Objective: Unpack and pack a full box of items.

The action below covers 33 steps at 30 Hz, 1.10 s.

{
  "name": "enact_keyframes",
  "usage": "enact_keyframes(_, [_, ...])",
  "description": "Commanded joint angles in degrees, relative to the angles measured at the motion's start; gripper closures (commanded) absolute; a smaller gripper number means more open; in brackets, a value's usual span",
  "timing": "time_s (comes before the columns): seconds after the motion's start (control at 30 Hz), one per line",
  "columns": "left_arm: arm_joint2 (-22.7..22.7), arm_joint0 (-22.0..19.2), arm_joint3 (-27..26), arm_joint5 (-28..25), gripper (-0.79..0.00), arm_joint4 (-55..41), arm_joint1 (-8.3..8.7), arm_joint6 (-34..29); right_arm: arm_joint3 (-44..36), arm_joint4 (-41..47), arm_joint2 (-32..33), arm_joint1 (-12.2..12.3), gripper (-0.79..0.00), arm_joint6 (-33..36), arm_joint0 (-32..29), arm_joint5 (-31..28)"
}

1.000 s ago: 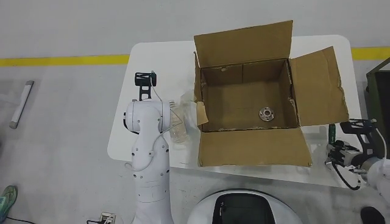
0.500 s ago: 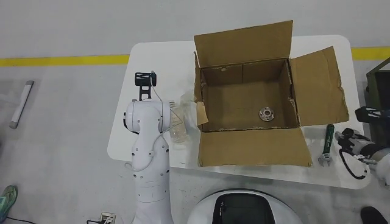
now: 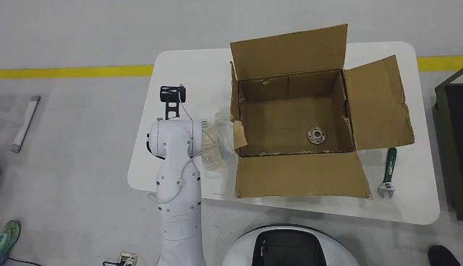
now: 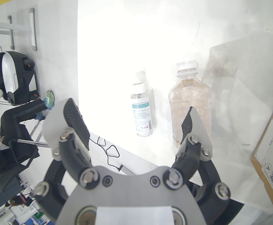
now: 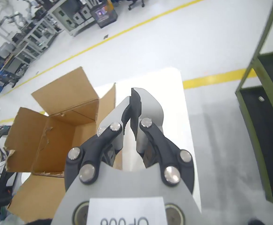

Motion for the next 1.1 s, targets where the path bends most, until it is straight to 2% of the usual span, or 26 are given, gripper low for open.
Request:
enact_keyframes(0.0, [0.0,0.0,0.0,0.0,-0.785,0.0,0.0,0.0,0.0,-1.23,-3.88,0.48,0.0,1.87,2.21,-0.91])
enact_keyframes(0.1, [0.0,0.0,0.0,0.0,-0.785,0.0,0.0,0.0,0.0,-5.32,-11.65,1.18,0.0,5.03,5.22,-1.76])
enact_keyframes(0.23, [0.0,0.0,0.0,0.0,-0.785,0.0,0.0,0.0,0.0,-14.91,-24.07,1.97,0.0,10.78,8.27,-4.33])
enact_keyframes(0.33, [0.0,0.0,0.0,0.0,-0.785,0.0,0.0,0.0,0.0,-23.86,-33.41,2.21,0.0,14.53,10.08,-3.65])
enact_keyframes(0.53, [0.0,0.0,0.0,0.0,-0.785,0.0,0.0,0.0,0.0,-36.8,-45.54,2.3,0.0,24.9,12.58,-1.89])
enact_keyframes(0.73, [0.0,0.0,0.0,0.0,-0.785,0.0,0.0,0.0,2.29,-44.07,-51.42,1.91,0.0,33.42,17.11,1.18])
enact_keyframes(0.9, [0.0,0.0,0.0,0.0,-0.785,0.0,0.0,0.0,6.61,-44.4,-52.35,1.36,0.0,33.64,19.88,4.88])
enact_keyframes(1.07, [0.0,0.0,0.0,0.0,-0.785,0.0,0.0,0.0,6.61,-44.4,-52.35,1.36,0.0,33.64,19.88,4.88])
